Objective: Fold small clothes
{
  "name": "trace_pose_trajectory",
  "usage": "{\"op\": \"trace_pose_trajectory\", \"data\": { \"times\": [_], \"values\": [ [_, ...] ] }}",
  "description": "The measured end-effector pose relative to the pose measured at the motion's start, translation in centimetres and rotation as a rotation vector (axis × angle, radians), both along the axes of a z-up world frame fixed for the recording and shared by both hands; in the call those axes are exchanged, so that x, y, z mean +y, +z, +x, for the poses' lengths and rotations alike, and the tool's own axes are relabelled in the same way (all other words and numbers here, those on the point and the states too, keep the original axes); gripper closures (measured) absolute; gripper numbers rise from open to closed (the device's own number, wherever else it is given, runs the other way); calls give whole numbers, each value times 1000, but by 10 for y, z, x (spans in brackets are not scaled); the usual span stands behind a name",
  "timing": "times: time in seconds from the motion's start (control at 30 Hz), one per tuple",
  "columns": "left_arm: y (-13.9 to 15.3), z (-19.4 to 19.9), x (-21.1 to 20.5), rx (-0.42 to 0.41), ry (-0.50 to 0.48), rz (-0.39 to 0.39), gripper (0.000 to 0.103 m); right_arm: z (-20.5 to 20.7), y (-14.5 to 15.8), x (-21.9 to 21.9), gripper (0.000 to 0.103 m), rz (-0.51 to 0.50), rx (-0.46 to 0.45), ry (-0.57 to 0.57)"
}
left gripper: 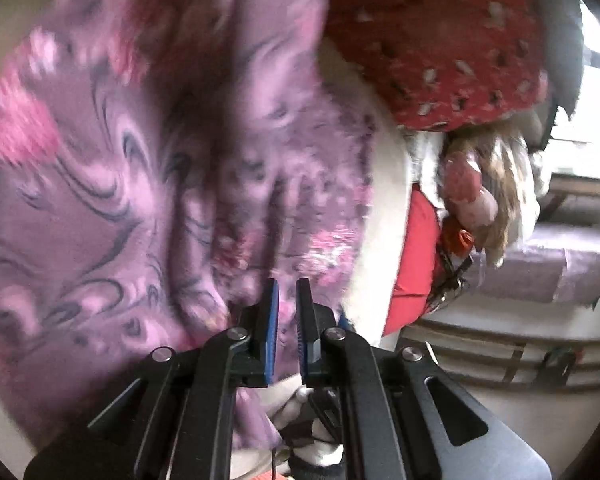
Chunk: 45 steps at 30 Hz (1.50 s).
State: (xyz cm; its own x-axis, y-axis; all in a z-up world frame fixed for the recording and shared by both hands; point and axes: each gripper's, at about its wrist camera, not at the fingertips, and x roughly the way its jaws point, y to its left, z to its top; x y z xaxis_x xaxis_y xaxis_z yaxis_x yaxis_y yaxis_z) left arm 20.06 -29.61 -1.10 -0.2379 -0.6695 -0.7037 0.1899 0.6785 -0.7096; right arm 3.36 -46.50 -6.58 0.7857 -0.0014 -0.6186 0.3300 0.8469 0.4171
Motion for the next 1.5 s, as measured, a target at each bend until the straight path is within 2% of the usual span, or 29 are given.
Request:
{"op": "trace_pose_trajectory", "data": {
  "times": [0.03, 0.07, 0.1, 0.13, 0.17, 0.2, 0.27, 0.33, 0.4, 0.43, 0.47, 0.53, 0.63, 0.77, 0.8, 0.83, 0.87, 0.9, 0.93, 1.07, 1.13, 1.2, 1.23, 1.3, 1.37, 1.4, 1.47, 1.5],
  "values": [
    [10, 3, 4, -24, 4, -9, 94, 0, 0, 0, 28, 0, 0, 0],
    [21, 6, 12, -57, 17, -19, 83, 0, 0, 0, 28, -1, 1, 0],
    [31, 10, 21, -91, 37, -25, 77, 0, 0, 1, 28, 0, 2, 0],
    [44, 15, 35, -153, 81, -9, 61, 0, 0, 0, 28, 0, 1, 0],
    [49, 18, 45, -191, 112, 10, 50, 0, 0, 0, 28, 2, 2, 0],
    [54, 21, 56, -230, 145, 33, 48, 0, 1, 0, 28, 6, 2, 1],
    [56, 28, 79, -275, 188, 83, 48, 2, 4, -3, 28, 30, 20, 10],
    [45, 37, 101, -268, 233, 127, 48, 5, 12, -9, 32, 64, 54, 3],
    [29, 43, 116, -231, 259, 141, 48, 2, 28, -12, 31, 77, 33, -52],
    [17, 45, 120, -195, 268, 138, 48, 1, 40, -9, 31, 80, -6, -58],
    [8, 46, 122, -169, 270, 136, 48, 4, 51, -4, 30, 87, -44, -39],
    [-11, 44, 123, -115, 270, 129, 48, 21, 66, 12, 30, 87, -63, 38],
    [-29, 40, 125, -66, 275, 86, 48, 60, 69, 47, 31, 35, -9, 154],
    [-27, 42, 133, -59, 263, 59, 48, 99, 46, 75, 30, 0, 112, 213],
    [-26, 43, 132, -57, 264, 57, 48, 104, 41, 80, 37, -3, 135, 226],
    [-26, 43, 134, -60, 265, 55, 48, 108, 37, 87, 61, -27, 151, 242],
    [-23, 43, 135, -69, 266, 56, 48, 109, 37, 94, 76, -57, 143, 274],
    [-20, 43, 136, -81, 266, 57, 48, 109, 38, 98, 84, -67, 128, 306],
    [-17, 43, 138, -91, 265, 53, 48, 105, 42, 101, 86, -97, 110, 310],
    [5, 38, 134, -144, 250, 27, 48, 82, 65, 88, 87, -68, 3, 335],
    [14, 33, 125, -180, 230, 30, 48, 68, 75, 75, 87, -84, -16, 335],
    [17, 27, 115, -214, 203, 54, 43, 53, 78, 62, 87, -103, -20, 320],
    [15, 22, 105, -239, 186, 94, 40, 45, 78, 49, 87, -108, -15, 301],
    [4, 14, 89, -260, 146, 155, 39, 37, 66, 25, 87, -96, 14, 250],
    [-17, 7, 76, -240, 104, 213, 39, 38, 42, 6, 87, -63, 91, 177],
    [-22, 5, 74, -251, 113, 222, 39, 37, 23, -4, 86, -9, 145, 161],
    [-18, 4, 76, -263, 109, 209, 39, 31, 19, -11, 85, 69, 99, 142],
    [-15, 7, 79, -247, 102, 189, 39, 28, 23, -14, 77, 121, 83, 132]
  ]
}}
